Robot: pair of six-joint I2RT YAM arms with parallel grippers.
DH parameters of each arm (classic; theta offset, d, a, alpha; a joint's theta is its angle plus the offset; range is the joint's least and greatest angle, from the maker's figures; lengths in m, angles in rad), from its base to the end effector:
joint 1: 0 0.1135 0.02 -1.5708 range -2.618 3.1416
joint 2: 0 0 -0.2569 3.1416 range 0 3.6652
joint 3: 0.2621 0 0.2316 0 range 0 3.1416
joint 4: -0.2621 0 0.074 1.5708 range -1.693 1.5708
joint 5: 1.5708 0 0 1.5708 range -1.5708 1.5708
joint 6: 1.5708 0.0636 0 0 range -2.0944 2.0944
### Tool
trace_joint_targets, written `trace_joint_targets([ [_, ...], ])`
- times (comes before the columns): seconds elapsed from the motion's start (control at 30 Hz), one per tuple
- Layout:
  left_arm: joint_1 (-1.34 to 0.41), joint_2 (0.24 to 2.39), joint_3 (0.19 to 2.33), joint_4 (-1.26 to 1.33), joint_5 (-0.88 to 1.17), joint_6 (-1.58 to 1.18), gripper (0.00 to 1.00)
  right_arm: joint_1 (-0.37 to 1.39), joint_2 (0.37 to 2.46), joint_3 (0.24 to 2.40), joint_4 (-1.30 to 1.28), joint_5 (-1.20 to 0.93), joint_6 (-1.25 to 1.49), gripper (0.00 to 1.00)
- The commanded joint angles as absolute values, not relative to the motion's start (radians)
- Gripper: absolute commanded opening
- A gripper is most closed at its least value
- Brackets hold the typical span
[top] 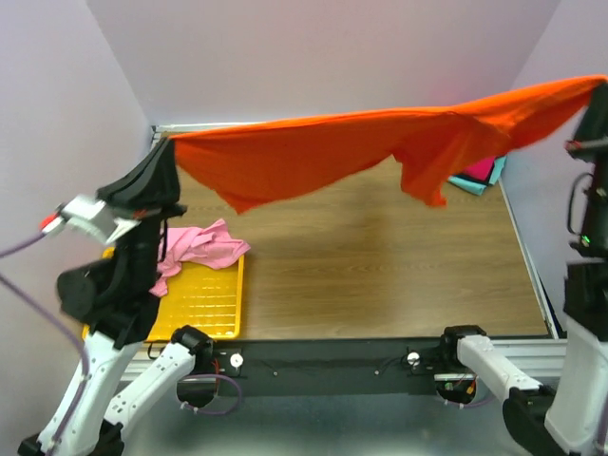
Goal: Fold and stack the t-shirts
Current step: Flatten the tshirt out
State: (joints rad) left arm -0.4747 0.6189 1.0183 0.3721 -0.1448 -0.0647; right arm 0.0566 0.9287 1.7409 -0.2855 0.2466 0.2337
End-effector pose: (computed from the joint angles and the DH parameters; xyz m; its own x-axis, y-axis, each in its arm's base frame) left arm 0.0857 -0.0337 0.5003 0.5955 -0.3780 -0.7089 0.3996 0.9049 -0.1467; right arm 0.0945 -0.0102 0.5911 0.5243 0.2546 -0.8126 0.0354 0.9469 0.3196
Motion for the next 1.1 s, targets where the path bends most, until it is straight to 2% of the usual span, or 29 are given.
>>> trace_joint_targets([
  [0.0,-0.486,0.511,1.046,0.302,-0.098,-0.1,0.0,0.048,0.878,1.81,-0.288,0.238,0.21,0.0],
  [0.27,-0.488,0.535,1.089,0.299,0.031,-0.121,0.0,0.048,0.899,1.945,-0.31,0.273,0.173,0.01],
  [0.4,-0.486,0.632,1.054,0.374,0.008,-0.101,0.0,0.048,0.963,1.91,-0.308,0.305,0.179,0.0],
  [0.5,-0.486,0.734,1.02,0.439,-0.099,-0.081,0.0,0.049,1.011,1.794,-0.282,0.371,0.183,0.01],
  [0.6,-0.486,0.865,0.968,0.556,-0.262,-0.034,0.0,0.048,1.055,1.622,-0.178,0.429,0.187,0.01],
  [0.67,-0.482,1.06,0.959,0.65,-0.357,-0.006,0.0,0.048,1.13,1.515,-0.042,0.455,0.195,0.01],
  [0.7,-0.477,1.062,0.959,0.684,-0.373,-0.005,0.0,0.048,1.172,1.491,-0.041,0.466,0.198,0.01],
  [0.83,-0.408,1.458,1.101,0.768,-0.397,0.006,0.0,0.048,1.421,1.495,0.113,0.494,0.213,0.01],
  [0.87,-0.379,1.529,1.147,0.765,-0.402,0.003,0.0,0.048,1.557,1.523,0.126,0.502,0.218,0.01],
  [0.9,-0.365,1.666,1.252,0.755,-0.391,0.005,0.05,0.046,1.622,1.592,0.133,0.508,0.221,0.01],
  [0.93,-0.353,1.731,1.314,0.712,-0.374,-0.026,0.2,0.046,1.702,1.644,0.133,0.508,0.212,0.02],
  [0.97,-0.344,1.791,1.374,0.687,-0.362,-0.026,0.55,0.048,1.824,1.692,0.127,0.494,0.206,0.11],
  [1.0,-0.342,1.842,1.432,0.654,-0.354,-0.023,0.7,0.046,1.88,1.727,0.118,0.483,0.204,0.24],
  [1.03,-0.344,1.918,1.533,0.59,-0.35,-0.018,0.92,0.046,1.917,1.797,0.092,0.471,0.209,0.7],
  [1.07,-0.35,1.942,1.564,0.575,-0.344,-0.015,0.98,0.046,1.968,1.818,0.078,0.454,0.212,0.85],
])
